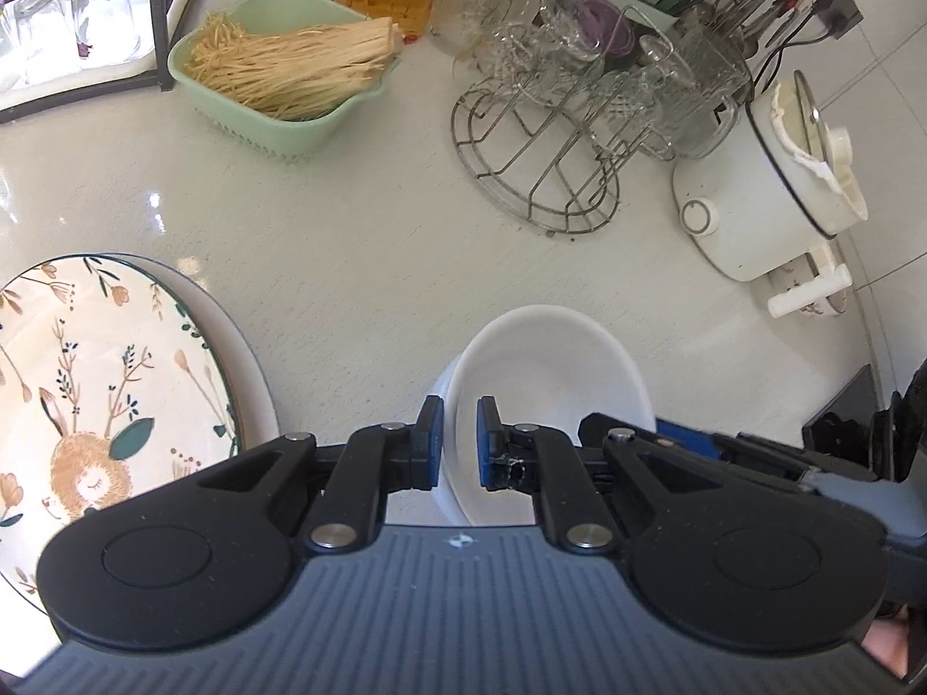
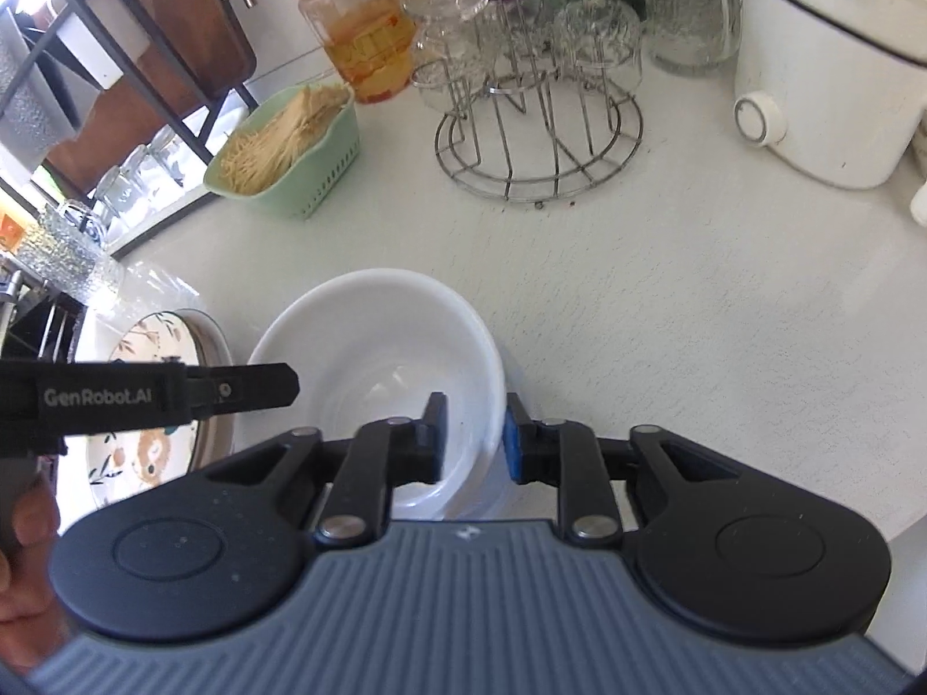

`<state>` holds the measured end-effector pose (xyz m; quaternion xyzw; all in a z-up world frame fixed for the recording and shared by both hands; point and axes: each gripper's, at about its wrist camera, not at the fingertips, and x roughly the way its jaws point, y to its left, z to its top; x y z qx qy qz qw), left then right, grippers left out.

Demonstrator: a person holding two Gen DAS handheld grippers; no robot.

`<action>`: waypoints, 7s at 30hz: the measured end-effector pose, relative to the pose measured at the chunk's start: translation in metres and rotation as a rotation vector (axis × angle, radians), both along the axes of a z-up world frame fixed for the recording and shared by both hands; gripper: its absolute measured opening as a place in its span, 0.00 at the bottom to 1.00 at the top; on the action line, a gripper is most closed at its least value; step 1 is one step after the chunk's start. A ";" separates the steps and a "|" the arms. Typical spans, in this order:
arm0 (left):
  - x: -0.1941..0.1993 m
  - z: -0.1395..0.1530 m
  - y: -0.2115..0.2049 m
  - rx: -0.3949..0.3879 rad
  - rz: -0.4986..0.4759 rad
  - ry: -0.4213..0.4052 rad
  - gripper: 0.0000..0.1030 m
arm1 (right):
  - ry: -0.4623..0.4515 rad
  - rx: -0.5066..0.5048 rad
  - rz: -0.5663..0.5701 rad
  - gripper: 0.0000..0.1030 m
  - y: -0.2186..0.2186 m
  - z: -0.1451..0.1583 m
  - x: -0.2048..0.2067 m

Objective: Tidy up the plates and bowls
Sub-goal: 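Carry the white bowl with both grippers toward the plate stack, then lower the white bowl onto the deer-pattern plate stack, then open both grippers and lift them off the white bowl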

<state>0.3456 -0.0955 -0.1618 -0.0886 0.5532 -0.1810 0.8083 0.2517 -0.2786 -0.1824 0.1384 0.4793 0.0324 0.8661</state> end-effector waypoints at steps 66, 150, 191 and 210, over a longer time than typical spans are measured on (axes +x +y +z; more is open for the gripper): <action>-0.027 0.017 -0.019 -0.037 -0.027 -0.004 0.25 | -0.026 0.116 -0.052 0.26 -0.028 0.005 -0.027; -0.016 0.000 0.234 -0.059 0.124 -0.039 0.38 | 0.048 0.093 0.024 0.35 0.189 -0.002 0.026; -0.289 0.188 0.205 0.040 0.196 -0.497 0.56 | -0.493 0.069 0.095 0.39 0.132 0.158 -0.203; -0.396 0.164 0.203 0.094 0.174 -0.526 0.75 | -0.528 0.029 0.071 0.39 0.138 0.134 -0.302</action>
